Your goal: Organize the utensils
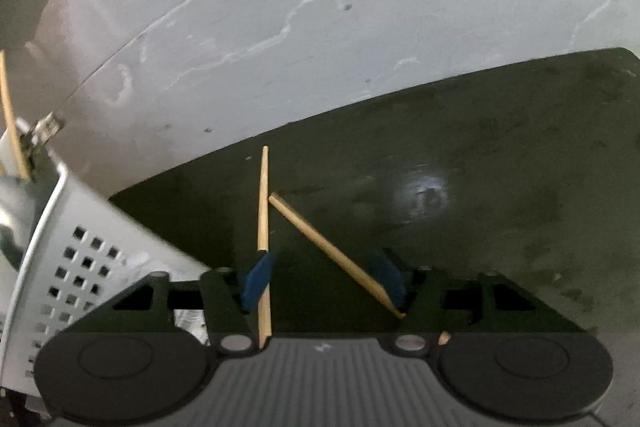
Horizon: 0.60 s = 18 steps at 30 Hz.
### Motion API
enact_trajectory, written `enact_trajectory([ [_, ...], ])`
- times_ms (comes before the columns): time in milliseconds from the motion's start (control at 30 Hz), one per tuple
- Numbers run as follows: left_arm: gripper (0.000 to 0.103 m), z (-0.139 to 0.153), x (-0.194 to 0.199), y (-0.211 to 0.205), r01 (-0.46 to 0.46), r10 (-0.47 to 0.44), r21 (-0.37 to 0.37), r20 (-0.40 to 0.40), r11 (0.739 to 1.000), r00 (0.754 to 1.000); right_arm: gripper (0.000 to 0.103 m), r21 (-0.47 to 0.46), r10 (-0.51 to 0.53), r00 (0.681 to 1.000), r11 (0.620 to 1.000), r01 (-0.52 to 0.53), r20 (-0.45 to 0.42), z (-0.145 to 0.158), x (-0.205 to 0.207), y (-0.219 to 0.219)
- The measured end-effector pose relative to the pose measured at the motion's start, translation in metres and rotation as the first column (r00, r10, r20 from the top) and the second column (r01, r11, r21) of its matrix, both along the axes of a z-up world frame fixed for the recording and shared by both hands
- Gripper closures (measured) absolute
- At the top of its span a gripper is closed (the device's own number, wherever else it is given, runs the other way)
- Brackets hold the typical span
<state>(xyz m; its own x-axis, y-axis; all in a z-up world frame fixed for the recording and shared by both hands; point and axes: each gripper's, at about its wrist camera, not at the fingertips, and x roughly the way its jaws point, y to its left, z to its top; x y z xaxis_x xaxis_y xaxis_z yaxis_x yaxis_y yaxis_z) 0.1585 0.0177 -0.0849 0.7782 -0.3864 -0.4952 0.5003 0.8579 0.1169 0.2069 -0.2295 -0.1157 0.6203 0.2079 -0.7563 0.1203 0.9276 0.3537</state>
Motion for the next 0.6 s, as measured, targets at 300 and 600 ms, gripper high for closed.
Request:
enact_trajectory([
  [300, 0.025, 0.000, 0.000, 0.000, 0.000, 0.000, -0.001, -0.003, 1.000, 1.000, 0.026, -0.145, 0.126, 0.992, 0.981, -0.127, -0.016, 0.002, -0.010, 0.032],
  [600, 0.025, -0.001, 0.001, 0.000, 0.004, -0.004, 0.003, -0.001, 1.000, 1.000, 0.026, -0.347, 0.264, 0.963, 0.899, -0.267, -0.058, -0.002, -0.025, 0.057],
])
